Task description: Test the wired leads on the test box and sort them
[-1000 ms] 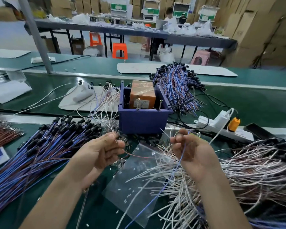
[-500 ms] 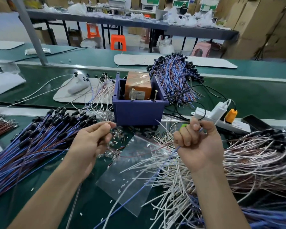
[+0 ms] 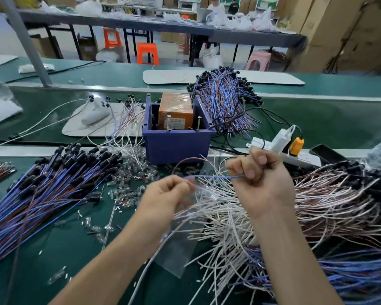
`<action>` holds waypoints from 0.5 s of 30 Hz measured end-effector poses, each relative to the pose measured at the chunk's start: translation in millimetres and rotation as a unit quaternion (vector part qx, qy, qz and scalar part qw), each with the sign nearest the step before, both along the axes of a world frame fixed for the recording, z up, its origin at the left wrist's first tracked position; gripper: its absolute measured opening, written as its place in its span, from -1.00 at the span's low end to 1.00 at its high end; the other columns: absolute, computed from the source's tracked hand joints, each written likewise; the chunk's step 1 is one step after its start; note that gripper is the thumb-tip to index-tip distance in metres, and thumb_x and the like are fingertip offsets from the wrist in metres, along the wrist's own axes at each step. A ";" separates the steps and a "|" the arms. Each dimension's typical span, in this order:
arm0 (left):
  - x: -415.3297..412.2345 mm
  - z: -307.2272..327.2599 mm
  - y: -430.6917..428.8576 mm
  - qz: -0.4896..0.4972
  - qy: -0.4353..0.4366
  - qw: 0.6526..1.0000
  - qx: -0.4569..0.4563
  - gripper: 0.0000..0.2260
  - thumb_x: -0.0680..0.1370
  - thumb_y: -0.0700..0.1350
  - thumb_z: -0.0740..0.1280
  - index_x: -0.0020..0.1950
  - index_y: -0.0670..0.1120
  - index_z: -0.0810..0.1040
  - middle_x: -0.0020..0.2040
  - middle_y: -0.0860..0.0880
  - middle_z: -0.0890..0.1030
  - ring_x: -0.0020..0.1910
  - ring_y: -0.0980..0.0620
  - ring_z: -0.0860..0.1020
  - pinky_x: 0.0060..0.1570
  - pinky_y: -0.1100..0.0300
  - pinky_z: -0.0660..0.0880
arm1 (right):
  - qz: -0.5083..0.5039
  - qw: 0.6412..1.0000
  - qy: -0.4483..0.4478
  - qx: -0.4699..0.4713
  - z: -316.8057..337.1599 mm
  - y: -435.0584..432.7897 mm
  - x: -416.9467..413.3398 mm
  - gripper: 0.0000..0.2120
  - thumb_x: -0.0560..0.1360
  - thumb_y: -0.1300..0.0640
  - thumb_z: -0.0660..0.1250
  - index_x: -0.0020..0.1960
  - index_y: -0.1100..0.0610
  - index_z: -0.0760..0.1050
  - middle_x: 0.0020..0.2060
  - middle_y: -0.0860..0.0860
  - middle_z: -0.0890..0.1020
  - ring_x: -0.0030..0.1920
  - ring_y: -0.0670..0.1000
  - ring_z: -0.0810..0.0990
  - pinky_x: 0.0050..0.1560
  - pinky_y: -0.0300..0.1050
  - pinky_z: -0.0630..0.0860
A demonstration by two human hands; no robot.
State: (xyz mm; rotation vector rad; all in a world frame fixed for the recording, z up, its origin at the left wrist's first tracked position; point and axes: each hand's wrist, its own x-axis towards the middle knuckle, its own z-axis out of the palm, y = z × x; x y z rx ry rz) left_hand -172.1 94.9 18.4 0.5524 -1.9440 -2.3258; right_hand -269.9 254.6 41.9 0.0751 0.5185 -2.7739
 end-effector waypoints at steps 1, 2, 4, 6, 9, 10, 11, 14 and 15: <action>-1.4 2.9 -4.6 0.028 0.026 0.998 0.040 -0.65 0.61 -0.28 0.34 -0.32 -0.02 0.71 0.05 -0.07 0.75 0.02 -0.03 0.71 0.04 0.08 0.66 | 0.013 0.999 -0.006 0.032 -1.1 1.5 1.9 -0.70 0.51 0.22 0.08 -0.40 0.11 0.31 -0.54 -0.02 0.14 -0.53 0.00 0.13 -0.45 -0.13 0.24; -2.2 5.5 -8.7 0.053 0.052 0.993 0.090 -0.69 0.59 -0.26 0.34 -0.29 -0.02 0.72 0.05 -0.07 0.76 0.05 -0.01 0.72 0.03 0.11 0.67 | 0.030 0.998 -0.009 0.063 -2.5 2.0 4.6 -0.72 0.49 0.21 0.09 -0.40 0.11 0.32 -0.53 -0.03 0.12 -0.53 -0.01 0.12 -0.46 -0.13 0.21; -2.9 8.3 -15.6 0.094 0.088 0.974 0.186 -0.80 0.61 -0.21 0.31 -0.14 -0.08 0.69 0.09 -0.08 0.75 0.07 0.01 0.72 -0.01 0.16 0.62 | 0.069 0.991 -0.003 0.113 -6.8 -0.8 12.0 -0.76 0.46 0.18 0.13 -0.38 0.13 0.37 -0.54 -0.03 0.12 -0.53 -0.02 0.11 -0.46 -0.14 0.17; -1.8 7.5 -19.3 0.128 0.095 0.968 0.194 -0.80 0.66 -0.19 0.27 -0.09 -0.06 0.65 0.09 -0.07 0.75 -0.01 0.03 0.71 -0.11 0.21 0.50 | 0.112 0.978 0.019 0.174 -12.0 -6.5 21.0 -0.79 0.46 0.17 0.17 -0.34 0.15 0.43 -0.55 -0.03 0.14 -0.53 -0.03 0.12 -0.48 -0.15 0.17; 1.3 1.6 -15.3 0.190 0.110 0.969 0.116 -0.67 0.66 -0.21 0.29 -0.22 -0.01 0.73 -0.11 -0.05 0.75 -0.19 0.08 0.66 -0.16 0.23 0.54 | 0.164 0.931 0.069 0.318 -20.2 -15.9 30.9 -0.74 0.55 0.23 0.17 -0.26 0.20 0.54 -0.53 -0.01 0.19 -0.53 -0.02 0.14 -0.47 -0.16 0.16; 2.8 -0.3 -12.9 0.209 0.120 0.966 0.090 -0.65 0.66 -0.24 0.30 -0.25 0.00 0.73 -0.19 -0.06 0.73 -0.23 0.09 0.66 -0.16 0.24 0.59 | 0.172 0.911 0.083 0.366 -21.7 -18.3 32.3 -0.71 0.58 0.27 0.15 -0.23 0.21 0.56 -0.52 0.00 0.22 -0.53 -0.02 0.14 -0.46 -0.16 0.13; 4.1 -2.7 -10.7 0.223 0.129 0.964 0.070 -0.64 0.65 -0.27 0.31 -0.26 -0.01 0.73 -0.25 -0.06 0.72 -0.25 0.09 0.66 -0.16 0.26 0.61 | 0.181 0.889 0.096 0.410 -22.1 -20.5 33.4 -0.71 0.59 0.30 0.13 -0.21 0.22 0.56 -0.52 0.01 0.25 -0.53 -0.02 0.15 -0.47 -0.18 0.11; 5.4 -9.3 -8.5 0.236 0.141 0.961 0.037 -0.68 0.62 -0.30 0.35 -0.24 -0.03 0.75 -0.26 -0.09 0.72 -0.26 0.06 0.66 -0.15 0.28 0.63 | 0.227 0.809 0.136 0.525 -19.5 -26.7 35.5 -0.75 0.59 0.32 0.16 -0.15 0.23 0.58 -0.53 0.04 0.37 -0.57 -0.06 0.18 -0.56 -0.26 0.09; 4.9 -11.2 -7.9 0.235 0.147 0.961 0.019 -0.70 0.61 -0.31 0.36 -0.22 -0.03 0.75 -0.25 -0.10 0.73 -0.26 0.06 0.66 -0.17 0.28 0.62 | 0.245 0.778 0.151 0.558 -18.9 -28.0 36.1 -0.79 0.59 0.30 0.21 -0.13 0.25 0.59 -0.53 0.06 0.42 -0.59 -0.07 0.21 -0.58 -0.28 0.11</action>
